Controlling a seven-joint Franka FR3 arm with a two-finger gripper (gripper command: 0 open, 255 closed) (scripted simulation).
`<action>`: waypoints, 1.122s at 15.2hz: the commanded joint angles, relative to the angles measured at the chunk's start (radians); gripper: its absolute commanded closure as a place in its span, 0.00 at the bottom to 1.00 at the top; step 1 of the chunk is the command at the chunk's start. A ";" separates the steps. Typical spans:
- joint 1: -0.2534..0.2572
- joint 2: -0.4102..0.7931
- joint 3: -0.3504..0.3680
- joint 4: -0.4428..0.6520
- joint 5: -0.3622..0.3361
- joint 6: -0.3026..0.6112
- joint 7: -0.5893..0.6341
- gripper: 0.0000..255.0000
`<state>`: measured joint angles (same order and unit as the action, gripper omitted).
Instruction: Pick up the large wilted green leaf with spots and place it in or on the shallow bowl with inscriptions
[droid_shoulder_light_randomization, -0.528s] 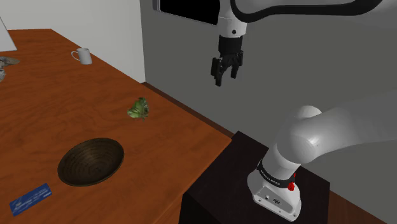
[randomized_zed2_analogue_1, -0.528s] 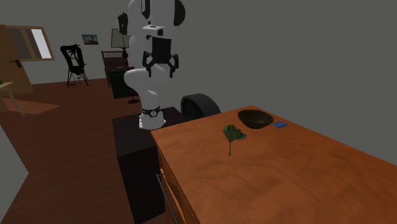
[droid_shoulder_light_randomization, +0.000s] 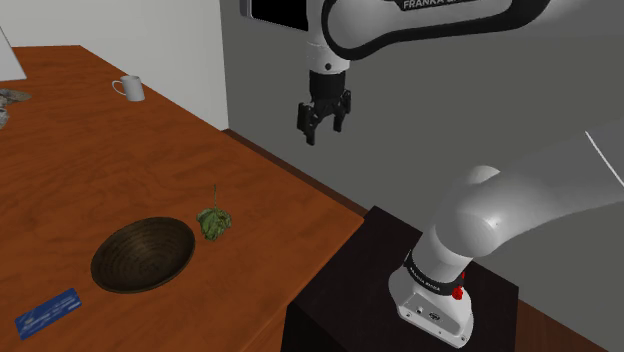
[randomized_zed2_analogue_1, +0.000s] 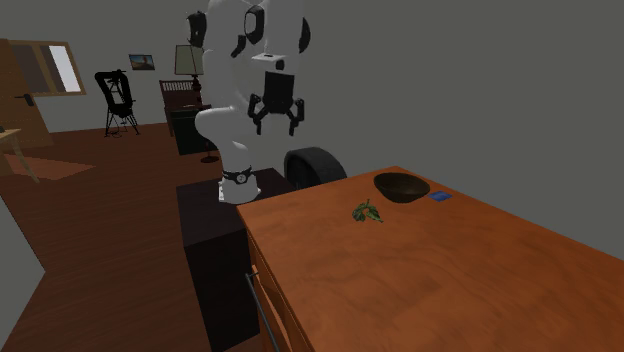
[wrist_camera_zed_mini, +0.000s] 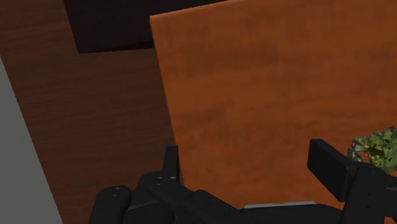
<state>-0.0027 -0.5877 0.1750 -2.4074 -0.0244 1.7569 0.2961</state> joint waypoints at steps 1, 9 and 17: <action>-0.001 0.060 0.031 0.010 -0.003 0.064 0.045 0.00; -0.017 0.335 0.154 0.136 -0.083 0.248 0.252 0.00; -0.008 0.649 0.228 0.359 -0.278 0.328 0.492 0.00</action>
<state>-0.0174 0.0266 0.3952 -2.0752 -0.2756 2.0807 0.7539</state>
